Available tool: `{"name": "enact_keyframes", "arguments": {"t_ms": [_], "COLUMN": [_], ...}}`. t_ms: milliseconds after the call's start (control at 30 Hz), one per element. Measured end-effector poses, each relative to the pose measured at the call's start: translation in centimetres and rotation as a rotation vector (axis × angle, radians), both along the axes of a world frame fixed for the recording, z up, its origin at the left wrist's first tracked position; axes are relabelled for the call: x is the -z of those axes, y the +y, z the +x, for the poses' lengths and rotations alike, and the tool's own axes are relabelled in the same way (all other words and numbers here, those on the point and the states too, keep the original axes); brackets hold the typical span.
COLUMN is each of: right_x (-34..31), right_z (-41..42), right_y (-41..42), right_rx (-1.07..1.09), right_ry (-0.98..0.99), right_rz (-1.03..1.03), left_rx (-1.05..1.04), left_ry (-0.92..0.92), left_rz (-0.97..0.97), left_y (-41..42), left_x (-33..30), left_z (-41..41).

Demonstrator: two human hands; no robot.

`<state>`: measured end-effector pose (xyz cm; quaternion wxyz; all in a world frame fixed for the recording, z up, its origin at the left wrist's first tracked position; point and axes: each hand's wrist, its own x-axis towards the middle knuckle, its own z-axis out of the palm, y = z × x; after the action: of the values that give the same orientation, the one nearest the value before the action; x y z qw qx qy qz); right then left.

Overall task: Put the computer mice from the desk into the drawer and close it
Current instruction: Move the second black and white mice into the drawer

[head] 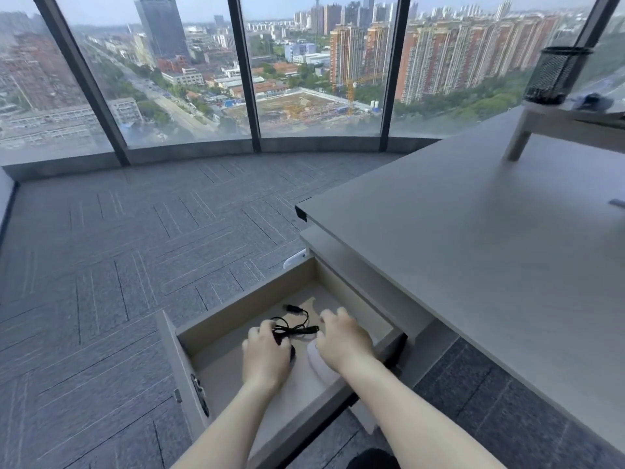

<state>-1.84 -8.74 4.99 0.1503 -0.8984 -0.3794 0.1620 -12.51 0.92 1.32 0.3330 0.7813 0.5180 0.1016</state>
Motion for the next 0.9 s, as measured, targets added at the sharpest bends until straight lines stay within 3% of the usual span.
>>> {"name": "enact_keyframes", "arguments": {"t_ms": [267,433,567,667,800,900], "right_x": [-11.5,-14.4,-12.8,-11.3,-10.1,-9.2], "right_z": [2.7,5.8,9.5,12.1,13.9,14.8], "right_y": [-13.2,-27.8,-38.7,-44.3,-47.4,-48.1], "right_rx": [0.226,0.488,0.767,0.933,0.928,0.875], "right_ry": [-0.271,-0.501,-0.605,-0.468,-0.240,-0.197], "right_rz": [0.642,0.751,0.627,0.444,0.226,0.167], "left_rx": [0.295,0.645,0.852,0.930,0.996,1.028], "left_ry": [-0.547,-0.549,-0.431,-0.370,-0.184,-0.097], "left_rz": [0.193,0.110,-0.003,-0.022,0.181,0.270], "left_y": [-11.2,-23.2,-32.4,-37.8,-42.4,-44.0], "left_x": [-10.8,-14.3,-14.4,-14.3,-14.8,-14.8], "left_z": [7.2,12.5,15.5,16.9,18.0,18.9]}}
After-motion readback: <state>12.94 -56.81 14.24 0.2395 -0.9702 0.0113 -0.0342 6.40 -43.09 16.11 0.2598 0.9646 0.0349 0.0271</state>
